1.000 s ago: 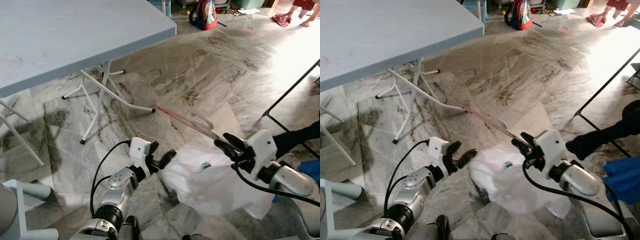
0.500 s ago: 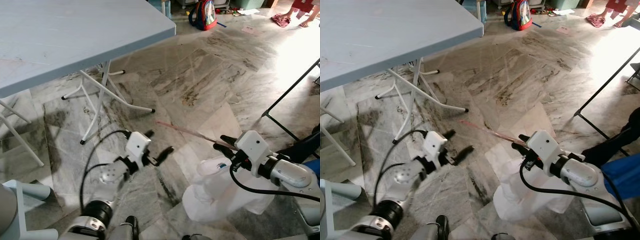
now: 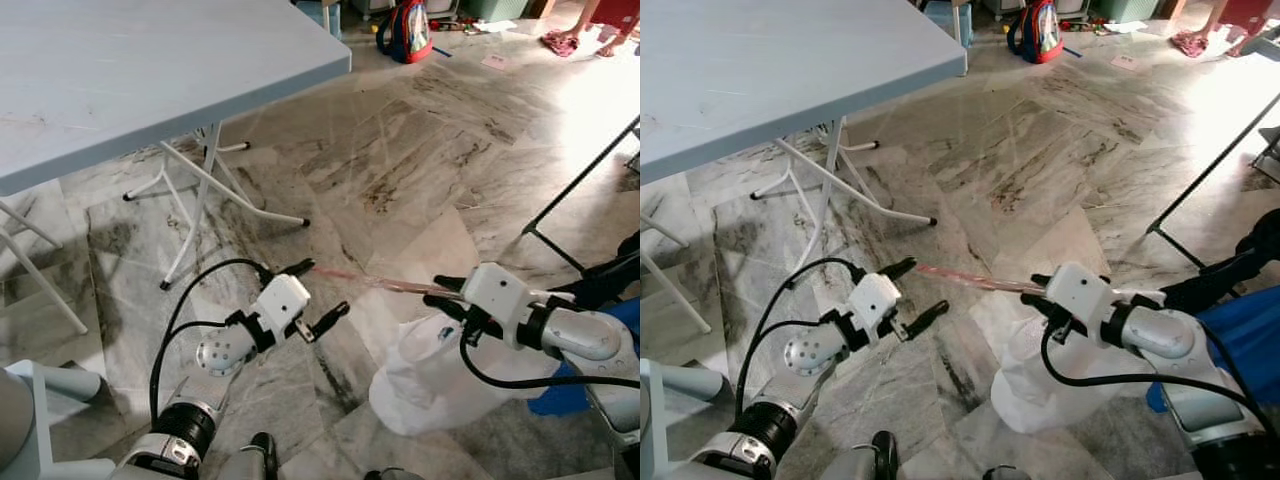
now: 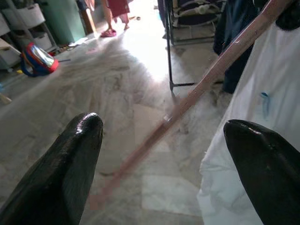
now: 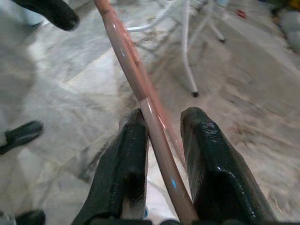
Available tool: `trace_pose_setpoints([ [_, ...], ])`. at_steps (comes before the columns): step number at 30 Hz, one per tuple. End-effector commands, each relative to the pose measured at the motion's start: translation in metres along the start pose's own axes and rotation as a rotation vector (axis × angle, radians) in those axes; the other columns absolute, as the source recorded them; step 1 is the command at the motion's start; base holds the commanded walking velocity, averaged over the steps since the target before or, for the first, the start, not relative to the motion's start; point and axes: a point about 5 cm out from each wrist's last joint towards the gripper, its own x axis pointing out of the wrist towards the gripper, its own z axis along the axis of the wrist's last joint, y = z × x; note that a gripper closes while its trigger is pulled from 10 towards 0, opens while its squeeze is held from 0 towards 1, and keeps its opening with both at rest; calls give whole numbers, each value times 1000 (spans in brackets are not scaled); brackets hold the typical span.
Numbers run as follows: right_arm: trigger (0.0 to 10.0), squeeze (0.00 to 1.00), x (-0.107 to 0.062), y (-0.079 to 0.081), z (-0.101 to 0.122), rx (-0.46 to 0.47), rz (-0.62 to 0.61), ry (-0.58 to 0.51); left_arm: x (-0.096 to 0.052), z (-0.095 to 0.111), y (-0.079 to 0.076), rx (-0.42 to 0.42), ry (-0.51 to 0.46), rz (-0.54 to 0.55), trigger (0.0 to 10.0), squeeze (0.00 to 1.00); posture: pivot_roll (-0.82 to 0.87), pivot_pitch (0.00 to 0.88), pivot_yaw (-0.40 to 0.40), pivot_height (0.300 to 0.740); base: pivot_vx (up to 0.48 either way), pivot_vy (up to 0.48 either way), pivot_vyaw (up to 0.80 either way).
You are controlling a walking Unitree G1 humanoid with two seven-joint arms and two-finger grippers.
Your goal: Hang hanger
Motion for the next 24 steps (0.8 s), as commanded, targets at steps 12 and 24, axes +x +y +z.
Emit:
trace_pose_setpoints([
  [12, 10000, 0, -3, -30, 31, -167, 115, -54, 1, -3, -2, 27, 28, -79, 10000, 0, -113, 237, 4, 740, 0, 0, 0],
  [24, 10000, 0, 18, -43, 43, -278, 187, -52, 22, 22, 26, 56, 8, -92, 10000, 0, -105, 245, 1, 740, 0, 0, 0],
])
